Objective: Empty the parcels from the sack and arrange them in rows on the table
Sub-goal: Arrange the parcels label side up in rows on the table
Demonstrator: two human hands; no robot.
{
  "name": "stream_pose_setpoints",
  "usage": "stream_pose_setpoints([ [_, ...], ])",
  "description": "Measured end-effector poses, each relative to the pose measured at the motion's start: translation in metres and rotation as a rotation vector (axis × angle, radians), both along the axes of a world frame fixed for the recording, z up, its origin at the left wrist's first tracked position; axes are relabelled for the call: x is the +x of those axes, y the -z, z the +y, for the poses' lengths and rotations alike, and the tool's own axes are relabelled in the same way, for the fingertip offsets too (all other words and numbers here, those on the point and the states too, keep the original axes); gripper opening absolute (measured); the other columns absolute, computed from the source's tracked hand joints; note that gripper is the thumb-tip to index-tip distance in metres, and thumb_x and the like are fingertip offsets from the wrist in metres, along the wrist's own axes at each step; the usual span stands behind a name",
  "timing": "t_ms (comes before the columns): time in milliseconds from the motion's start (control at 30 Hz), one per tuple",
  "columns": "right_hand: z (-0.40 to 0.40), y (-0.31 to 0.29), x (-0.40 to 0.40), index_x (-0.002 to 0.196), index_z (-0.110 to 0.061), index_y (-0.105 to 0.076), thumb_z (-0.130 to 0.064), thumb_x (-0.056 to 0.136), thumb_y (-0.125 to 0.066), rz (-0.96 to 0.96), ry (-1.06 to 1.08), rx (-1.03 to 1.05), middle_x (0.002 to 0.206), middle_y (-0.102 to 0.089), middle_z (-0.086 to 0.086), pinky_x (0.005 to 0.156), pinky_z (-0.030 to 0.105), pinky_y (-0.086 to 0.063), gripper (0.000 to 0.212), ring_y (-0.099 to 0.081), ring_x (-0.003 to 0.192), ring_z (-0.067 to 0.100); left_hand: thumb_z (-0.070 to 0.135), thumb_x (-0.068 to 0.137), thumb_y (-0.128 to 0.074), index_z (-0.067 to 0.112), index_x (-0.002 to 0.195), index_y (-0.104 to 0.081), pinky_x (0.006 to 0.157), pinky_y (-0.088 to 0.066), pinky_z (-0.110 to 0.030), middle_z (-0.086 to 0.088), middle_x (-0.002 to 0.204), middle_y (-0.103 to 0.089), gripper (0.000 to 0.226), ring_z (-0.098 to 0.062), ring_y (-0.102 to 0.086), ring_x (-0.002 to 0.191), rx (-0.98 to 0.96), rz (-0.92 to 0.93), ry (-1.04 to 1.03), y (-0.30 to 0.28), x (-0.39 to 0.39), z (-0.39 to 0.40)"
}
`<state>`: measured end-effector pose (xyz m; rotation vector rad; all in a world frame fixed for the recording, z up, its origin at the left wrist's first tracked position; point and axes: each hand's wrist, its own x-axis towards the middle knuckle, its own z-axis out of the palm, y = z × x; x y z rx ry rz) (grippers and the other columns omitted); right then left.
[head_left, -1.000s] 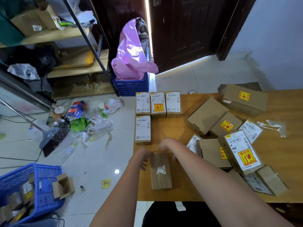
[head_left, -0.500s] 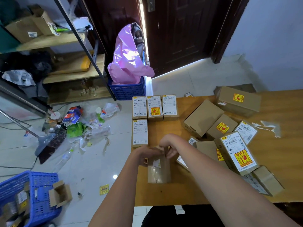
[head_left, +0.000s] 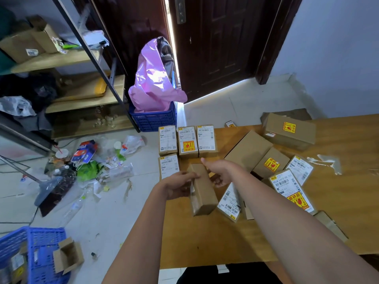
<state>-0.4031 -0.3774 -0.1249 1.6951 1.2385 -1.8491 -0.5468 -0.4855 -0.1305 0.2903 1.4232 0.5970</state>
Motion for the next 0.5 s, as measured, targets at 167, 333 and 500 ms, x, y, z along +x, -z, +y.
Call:
stream_pose_setpoints([
  [167, -0.005, -0.005, 0.009, 0.113, -0.026, -0.054, -0.078, 0.082, -0.041, 0.310, 0.040, -0.165, 0.127, -0.057, 0.020, 0.099, 0.054, -0.048, 0.062, -0.058, 0.117, 0.038, 0.029, 0.087, -0.071, 0.015, 0.131, -0.050, 0.082, -0.056, -0.035, -0.017, 0.120, -0.061, 0.051, -0.029, -0.063, 0.108, 0.152, -0.095, -0.166, 0.002, -0.008, 0.000],
  [333, -0.002, 0.006, 0.005, 0.132, -0.022, -0.050, -0.058, 0.084, -0.064, 0.407, 0.054, -0.133, 0.130, -0.056, 0.016, 0.101, 0.054, -0.047, 0.061, -0.057, 0.118, 0.032, 0.034, 0.086, -0.071, 0.020, 0.134, -0.054, 0.096, -0.053, -0.039, -0.013, 0.126, -0.063, 0.053, -0.029, -0.060, 0.117, 0.216, -0.095, -0.215, 0.010, -0.017, 0.001],
  [500, 0.002, 0.014, -0.002, 0.140, -0.032, -0.041, -0.039, 0.078, -0.079, 0.368, 0.080, -0.050, 0.123, -0.062, 0.008, 0.090, 0.045, -0.051, 0.073, -0.058, 0.113, 0.026, 0.022, 0.095, -0.061, 0.019, 0.137, -0.054, 0.087, -0.056, -0.038, -0.010, 0.122, -0.067, 0.042, -0.028, -0.065, 0.111, 0.223, -0.066, -0.273, 0.016, -0.029, 0.004],
])
